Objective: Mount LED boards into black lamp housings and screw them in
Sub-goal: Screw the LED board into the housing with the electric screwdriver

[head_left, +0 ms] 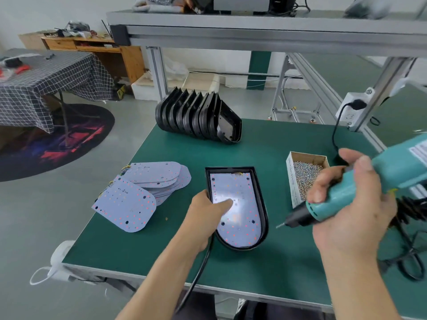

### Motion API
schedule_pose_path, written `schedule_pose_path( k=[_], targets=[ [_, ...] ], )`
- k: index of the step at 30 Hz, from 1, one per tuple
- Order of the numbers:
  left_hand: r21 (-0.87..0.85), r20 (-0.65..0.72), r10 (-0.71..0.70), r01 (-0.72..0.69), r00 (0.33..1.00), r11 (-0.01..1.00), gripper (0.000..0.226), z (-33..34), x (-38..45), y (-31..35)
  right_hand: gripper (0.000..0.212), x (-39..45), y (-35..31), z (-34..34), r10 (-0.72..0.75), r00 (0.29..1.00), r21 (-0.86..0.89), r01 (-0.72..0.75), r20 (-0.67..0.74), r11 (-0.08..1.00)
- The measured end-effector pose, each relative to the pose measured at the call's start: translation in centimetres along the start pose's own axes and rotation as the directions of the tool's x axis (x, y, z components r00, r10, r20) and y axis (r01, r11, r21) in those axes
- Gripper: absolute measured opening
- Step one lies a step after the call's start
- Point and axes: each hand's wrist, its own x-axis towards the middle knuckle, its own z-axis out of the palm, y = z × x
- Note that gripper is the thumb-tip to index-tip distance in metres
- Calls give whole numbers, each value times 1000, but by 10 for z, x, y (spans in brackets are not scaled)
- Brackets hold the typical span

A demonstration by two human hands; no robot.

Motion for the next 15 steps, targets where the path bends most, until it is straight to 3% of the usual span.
schedule_pose_path(
  k=[4, 8, 11, 15],
  targets=[
    [69, 62, -65, 61, 996, 996, 19, 6, 17, -10, 13, 1, 4, -21, 69, 994, -66, -75, -89, 995],
    [223, -6, -84, 83, 996, 971, 17, 8, 25, -8, 12, 1, 5, -33, 95, 985, -63, -105, -145, 992],
    [446, -124, -2, 57, 992, 893, 28, 10, 23, -1, 16, 0, 6, -38, 85, 987, -83, -96, -137, 992],
    [694, -267, 239, 14, 934, 720, 54, 7, 11, 14, 22, 0, 4, -43, 67, 990, -75, -77, -124, 994]
  ],
)
